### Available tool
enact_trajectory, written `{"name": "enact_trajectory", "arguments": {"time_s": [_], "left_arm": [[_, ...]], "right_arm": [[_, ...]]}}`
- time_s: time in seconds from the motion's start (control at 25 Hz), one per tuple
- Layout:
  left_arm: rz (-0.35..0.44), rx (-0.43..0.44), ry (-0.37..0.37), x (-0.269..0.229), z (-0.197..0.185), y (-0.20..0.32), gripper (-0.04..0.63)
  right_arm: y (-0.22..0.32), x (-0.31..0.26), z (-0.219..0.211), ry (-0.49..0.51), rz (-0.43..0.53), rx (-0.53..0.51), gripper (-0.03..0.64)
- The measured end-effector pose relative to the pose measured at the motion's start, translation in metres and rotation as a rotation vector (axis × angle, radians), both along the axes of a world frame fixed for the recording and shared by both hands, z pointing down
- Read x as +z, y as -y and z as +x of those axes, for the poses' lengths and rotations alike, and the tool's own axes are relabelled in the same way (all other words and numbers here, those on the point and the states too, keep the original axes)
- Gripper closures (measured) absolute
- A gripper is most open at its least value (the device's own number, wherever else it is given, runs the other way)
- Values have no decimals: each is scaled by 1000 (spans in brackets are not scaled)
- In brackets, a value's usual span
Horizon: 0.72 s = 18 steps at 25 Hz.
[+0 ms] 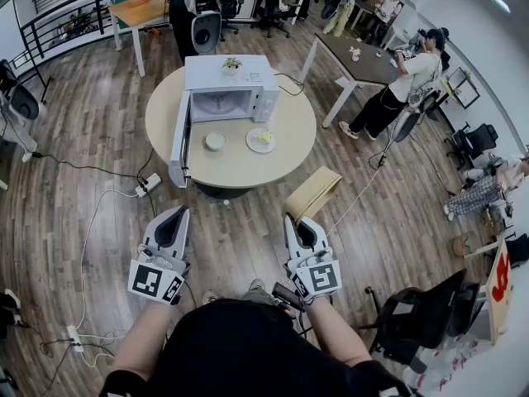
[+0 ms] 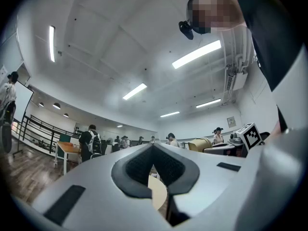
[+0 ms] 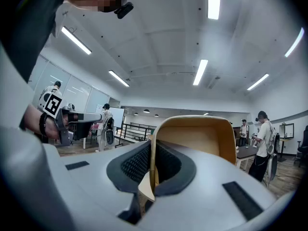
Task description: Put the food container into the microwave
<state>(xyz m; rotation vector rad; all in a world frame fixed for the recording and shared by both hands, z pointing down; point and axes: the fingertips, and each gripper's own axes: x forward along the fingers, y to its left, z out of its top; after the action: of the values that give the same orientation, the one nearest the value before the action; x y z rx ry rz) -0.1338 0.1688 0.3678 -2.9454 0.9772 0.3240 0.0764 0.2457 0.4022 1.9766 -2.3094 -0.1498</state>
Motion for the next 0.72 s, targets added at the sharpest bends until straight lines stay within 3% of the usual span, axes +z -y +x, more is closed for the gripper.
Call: {"name": "enact_trajectory", "arguments": {"time_s": [0.72], "left_arm": [[-3,16,-16,-2,-10,-7,577]], "right_arm": [[-10,-7,-19,14,20,-26,591]]}}
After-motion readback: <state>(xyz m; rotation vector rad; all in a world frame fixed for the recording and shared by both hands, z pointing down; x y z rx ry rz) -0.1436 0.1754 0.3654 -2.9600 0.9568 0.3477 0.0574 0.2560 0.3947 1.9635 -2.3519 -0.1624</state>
